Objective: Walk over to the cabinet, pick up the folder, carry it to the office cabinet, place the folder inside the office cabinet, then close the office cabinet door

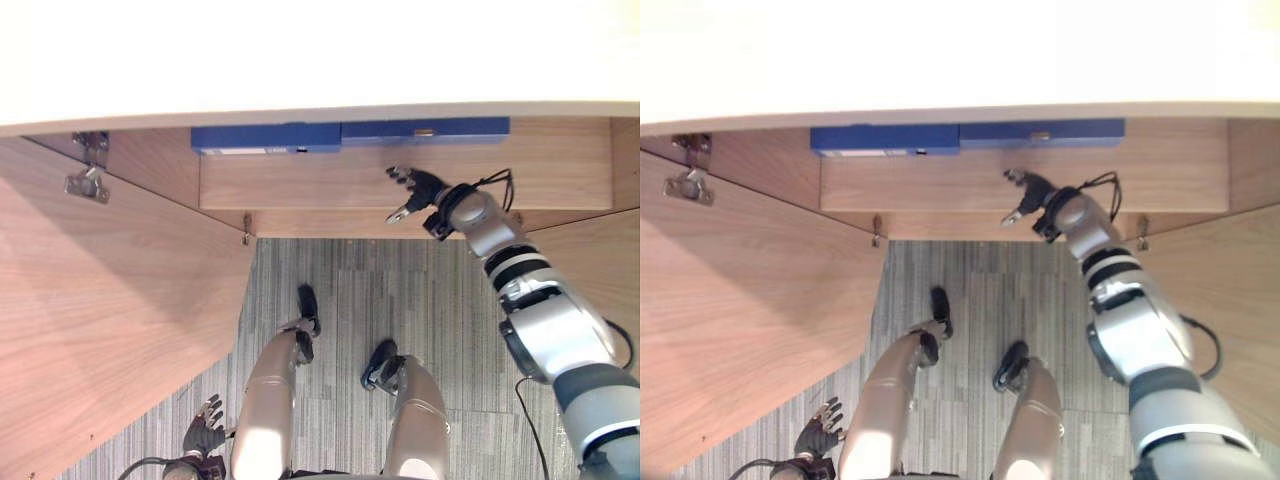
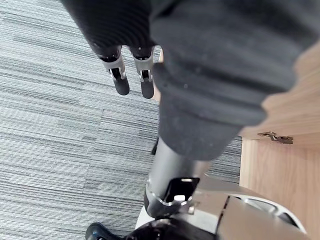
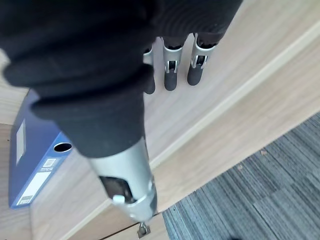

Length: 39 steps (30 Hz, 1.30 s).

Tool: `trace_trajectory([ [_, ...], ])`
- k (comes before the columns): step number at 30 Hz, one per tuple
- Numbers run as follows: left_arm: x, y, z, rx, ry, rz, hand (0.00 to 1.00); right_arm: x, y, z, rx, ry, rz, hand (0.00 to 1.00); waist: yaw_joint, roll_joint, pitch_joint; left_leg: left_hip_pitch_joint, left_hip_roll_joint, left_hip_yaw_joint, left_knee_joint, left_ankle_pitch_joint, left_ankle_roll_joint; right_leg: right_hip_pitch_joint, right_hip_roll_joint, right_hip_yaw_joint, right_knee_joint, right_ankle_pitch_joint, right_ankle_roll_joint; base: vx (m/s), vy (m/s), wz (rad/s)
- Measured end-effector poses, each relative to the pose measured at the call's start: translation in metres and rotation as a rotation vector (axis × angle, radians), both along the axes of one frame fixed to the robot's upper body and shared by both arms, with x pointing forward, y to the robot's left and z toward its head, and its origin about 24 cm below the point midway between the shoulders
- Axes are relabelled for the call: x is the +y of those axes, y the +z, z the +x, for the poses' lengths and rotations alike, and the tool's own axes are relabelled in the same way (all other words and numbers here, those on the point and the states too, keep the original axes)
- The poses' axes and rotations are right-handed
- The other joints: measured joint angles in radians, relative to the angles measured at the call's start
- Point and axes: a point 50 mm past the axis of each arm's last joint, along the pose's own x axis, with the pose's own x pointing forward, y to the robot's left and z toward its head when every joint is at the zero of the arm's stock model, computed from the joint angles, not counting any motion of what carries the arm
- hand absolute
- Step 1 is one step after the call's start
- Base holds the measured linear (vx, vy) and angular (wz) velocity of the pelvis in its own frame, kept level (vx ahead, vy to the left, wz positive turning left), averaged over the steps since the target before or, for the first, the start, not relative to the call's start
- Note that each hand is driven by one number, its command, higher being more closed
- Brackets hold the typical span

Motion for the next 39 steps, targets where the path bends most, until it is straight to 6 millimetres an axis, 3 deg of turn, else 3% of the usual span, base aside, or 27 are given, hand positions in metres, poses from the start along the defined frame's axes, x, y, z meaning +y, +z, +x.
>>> trace_trajectory([
  [1, 0.0, 0.0, -0.001, 0.001, 0.002, 0.0, 0.0, 0.002, -0.004, -0.001, 0.011, 0.002, 0.004, 0.0, -0.001, 0.0, -0.002, 0.009, -0.001, 0.0, -0.009, 0.003, -0.002, 0.008, 0.002, -0.001, -0.008, 0.003, 0.0, 0.06, -0.028, -0.11],
  [3, 0.002, -0.001, -0.006, 0.017, 0.004, 0.006, 0.0, 0.014, -0.034, -0.008, 0.09, 0.018, 0.033, 0.0, -0.003, -0.001, -0.023, 0.053, 0.0, 0.003, -0.05, 0.014, -0.011, 0.052, 0.02, -0.004, -0.056, 0.019, 0.001, 0.08, -0.036, -0.14],
  [7, 0.003, -0.006, -0.014, 0.05, 0.024, 0.008, 0.0, 0.056, -0.129, -0.051, 0.416, 0.049, 0.018, 0.0, -0.003, 0.0, -0.062, 0.142, 0.031, 0.01, -0.072, 0.006, -0.027, 0.166, 0.073, -0.007, -0.161, 0.049, -0.001, 0.13, -0.054, -0.24],
  [9, 0.003, -0.007, -0.016, 0.055, 0.043, 0.005, 0.0, 0.087, -0.179, -0.091, 0.592, 0.089, 0.038, 0.0, 0.004, 0.0, -0.067, 0.158, 0.048, -0.045, -0.044, -0.009, -0.051, 0.205, 0.107, -0.002, -0.201, 0.063, -0.009, 0.1, -0.058, -0.27],
  [12, 0.0, -0.011, -0.018, 0.081, 0.061, 0.005, 0.0, 0.105, -0.211, -0.127, 0.715, 0.068, 0.131, 0.0, 0.004, -0.001, -0.069, 0.226, 0.029, -0.153, -0.063, -0.021, -0.08, 0.281, 0.121, -0.004, -0.236, 0.07, -0.009, 0.06, -0.045, -0.1],
  [14, -0.001, -0.015, -0.021, 0.115, 0.052, 0.017, 0.0, 0.102, -0.227, -0.146, 0.753, 0.028, 0.169, 0.0, 0.002, 0.002, -0.108, 0.248, 0.016, -0.172, -0.072, -0.023, -0.083, 0.318, 0.124, -0.024, -0.274, 0.082, 0.0, 0.03, 0.01, 0.13],
  [21, -0.003, -0.031, -0.042, 0.249, 0.088, 0.063, 0.0, 0.079, -0.273, -0.216, 0.853, -0.216, 0.316, 0.0, -0.01, -0.01, -0.217, 0.378, -0.001, -0.148, -0.157, -0.028, -0.086, 0.463, 0.136, 0.004, -0.464, 0.181, 0.04, 0.07, 0.107, -0.18],
  [25, -0.002, -0.041, -0.062, 0.352, 0.146, 0.079, 0.0, 0.058, -0.289, -0.252, 0.834, -0.563, 0.542, 0.0, -0.029, -0.015, -0.286, 0.48, -0.008, -0.077, -0.286, 0.007, -0.083, 0.507, 0.148, 0.061, -0.568, 0.243, 0.043, -0.01, 0.059, -0.54],
  [27, -0.003, -0.045, -0.075, 0.403, 0.207, 0.08, 0.0, 0.038, -0.298, -0.279, 0.809, -0.863, 0.68, 0.0, -0.047, -0.025, -0.304, 0.55, -0.02, -0.072, -0.359, 0.028, -0.087, 0.543, 0.156, 0.084, -0.61, 0.258, 0.041, 0.0, 0.012, -0.43],
  [32, -0.002, -0.049, -0.091, 0.472, 0.232, 0.088, 0.0, 0.012, -0.301, -0.297, 0.708, -1.179, 0.81, 0.0, -0.067, -0.034, -0.331, 0.677, -0.022, 0.019, -0.483, 0.068, -0.094, 0.569, 0.18, 0.173, -0.637, 0.285, 0.038, 0.02, -0.001, -0.63],
  [34, -0.003, -0.049, -0.093, 0.479, 0.238, 0.09, 0.0, 0.007, -0.301, -0.299, 0.687, -1.238, 0.852, 0.0, -0.059, -0.031, -0.332, 0.713, -0.005, 0.102, -0.493, 0.057, -0.097, 0.562, 0.143, 0.074, -0.626, 0.261, -0.001, 0.0, -0.012, -1.19],
  [35, -0.004, -0.05, -0.095, 0.483, 0.244, 0.095, 0.0, 0.004, -0.301, -0.302, 0.678, -1.273, 0.86, 0.0, -0.054, -0.029, -0.333, 0.737, 0.002, 0.159, -0.499, 0.043, -0.1, 0.568, 0.08, -0.111, -0.591, 0.265, -0.02, -0.01, 0.003, -1.22],
  [37, -0.002, -0.05, -0.097, 0.494, 0.245, 0.1, 0.0, 0.0, -0.3, -0.302, 0.655, -1.299, 0.859, 0.0, -0.059, -0.028, -0.333, 0.764, 0.011, 0.228, -0.498, 0.032, -0.107, 0.58, 0.009, -0.303, -0.554, 0.302, -0.055, -0.03, -0.015, -1.24],
  [39, -0.001, -0.05, -0.1, 0.507, 0.248, 0.097, 0.0, -0.004, -0.3, -0.304, 0.641, -1.325, 0.86, 0.0, -0.073, -0.029, -0.332, 0.778, 0.017, 0.261, -0.478, 0.018, -0.111, 0.575, 0.004, -0.314, -0.53, 0.322, -0.033, -0.02, -0.017, -0.72],
])
